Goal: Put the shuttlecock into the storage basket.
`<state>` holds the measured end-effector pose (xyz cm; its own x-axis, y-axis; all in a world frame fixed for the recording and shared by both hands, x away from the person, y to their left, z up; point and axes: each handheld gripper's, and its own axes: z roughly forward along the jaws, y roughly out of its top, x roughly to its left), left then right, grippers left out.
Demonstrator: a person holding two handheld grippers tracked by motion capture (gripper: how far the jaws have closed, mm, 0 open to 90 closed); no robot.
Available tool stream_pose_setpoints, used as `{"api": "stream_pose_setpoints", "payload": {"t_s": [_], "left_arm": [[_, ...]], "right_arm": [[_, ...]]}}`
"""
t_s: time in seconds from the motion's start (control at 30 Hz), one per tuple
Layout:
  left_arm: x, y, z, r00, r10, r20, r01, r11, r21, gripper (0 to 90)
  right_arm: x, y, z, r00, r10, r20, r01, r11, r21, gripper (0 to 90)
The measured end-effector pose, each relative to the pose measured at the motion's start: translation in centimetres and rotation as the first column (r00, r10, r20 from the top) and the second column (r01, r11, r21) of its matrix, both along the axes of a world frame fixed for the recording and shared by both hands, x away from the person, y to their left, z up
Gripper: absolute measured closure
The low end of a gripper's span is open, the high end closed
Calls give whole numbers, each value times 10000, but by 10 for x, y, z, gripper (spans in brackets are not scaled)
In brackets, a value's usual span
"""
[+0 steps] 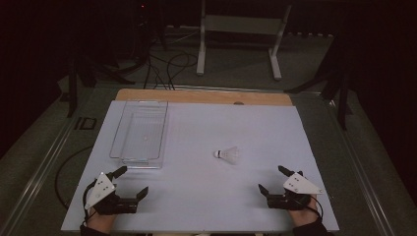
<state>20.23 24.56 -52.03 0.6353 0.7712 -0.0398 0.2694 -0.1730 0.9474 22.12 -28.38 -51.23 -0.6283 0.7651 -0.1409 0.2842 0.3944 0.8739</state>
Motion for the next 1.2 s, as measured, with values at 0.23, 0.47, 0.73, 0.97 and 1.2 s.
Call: {"api": "stream_pose_setpoints", "payload": {"t_s": [0.23,0.47,0.73,0.97,1.2], "left_arm": [[0,0,1,10000,-58,42,58,9999,-92,1],[0,0,1,9998,-181,103,181,9998,-36,1],[-1,-4,5,9988,-455,182,458,9987,-202,1],[-5,-10,19,9968,-618,509,621,9981,-45,1],[-5,-14,37,9945,-898,530,882,9956,332,1]], "right_arm": [[-2,1,2,9998,24,186,-23,10000,-31,80],[-2,2,2,9998,51,206,-49,9999,-104,80],[-3,4,3,9996,107,247,-102,9998,-187,80],[-3,5,3,9997,126,229,-123,9998,-144,80],[-3,4,3,9999,53,147,-52,9999,-94,80]]}}
